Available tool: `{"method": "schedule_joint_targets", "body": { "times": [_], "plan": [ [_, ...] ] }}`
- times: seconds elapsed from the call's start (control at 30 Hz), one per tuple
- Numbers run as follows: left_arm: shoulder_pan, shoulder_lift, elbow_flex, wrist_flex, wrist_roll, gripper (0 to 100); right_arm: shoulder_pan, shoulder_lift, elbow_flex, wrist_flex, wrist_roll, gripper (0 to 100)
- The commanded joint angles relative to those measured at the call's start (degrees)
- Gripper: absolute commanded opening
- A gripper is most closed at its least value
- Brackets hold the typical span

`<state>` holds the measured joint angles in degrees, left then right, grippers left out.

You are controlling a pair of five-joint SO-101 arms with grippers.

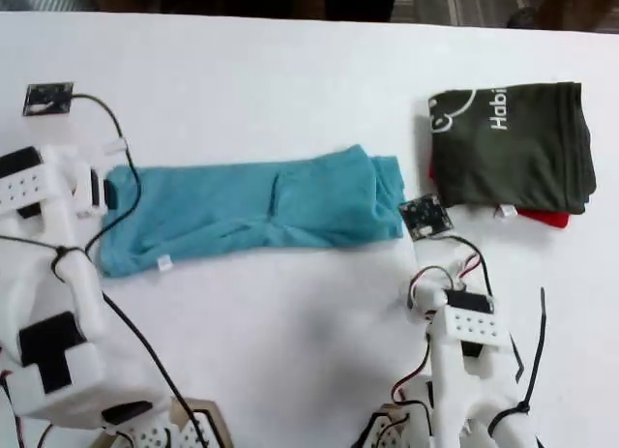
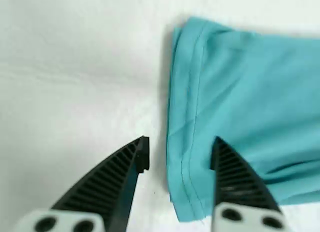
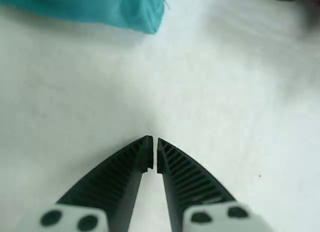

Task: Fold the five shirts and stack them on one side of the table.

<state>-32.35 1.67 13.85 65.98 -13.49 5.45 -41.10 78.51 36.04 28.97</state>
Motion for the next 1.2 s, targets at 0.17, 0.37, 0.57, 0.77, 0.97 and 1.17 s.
{"method": "schedule_joint_targets", "body": {
  "times": [0.17, 0.37, 0.57, 0.77, 0.97, 1.17],
  "plan": [
    [-0.5, 20.3, -18.6, 9.6, 6.2, 24, 0.7, -1.8, 0.3, -1.5, -0.3, 2.4],
    [0.0, 33.8, -31.8, 18.0, 9.1, 24, 0.7, -1.8, 0.3, -1.5, -0.3, 2.4],
    [3.8, 43.2, -42.4, 26.8, 9.1, 24, 0.7, -1.8, 0.3, -1.5, -0.3, 2.4],
    [7.8, 50.7, -51.9, 35.3, 9.0, 24, 0.7, -1.8, 0.3, -1.5, -0.3, 2.4],
    [7.7, 55.4, -54.6, 36.0, 9.0, 24, 0.7, -1.8, 0.4, -1.5, -0.3, 2.4],
    [7.7, 55.8, -54.7, 36.0, 7.1, 5, 0.7, -1.8, 0.4, -1.5, -0.3, 2.4]
  ]
}}
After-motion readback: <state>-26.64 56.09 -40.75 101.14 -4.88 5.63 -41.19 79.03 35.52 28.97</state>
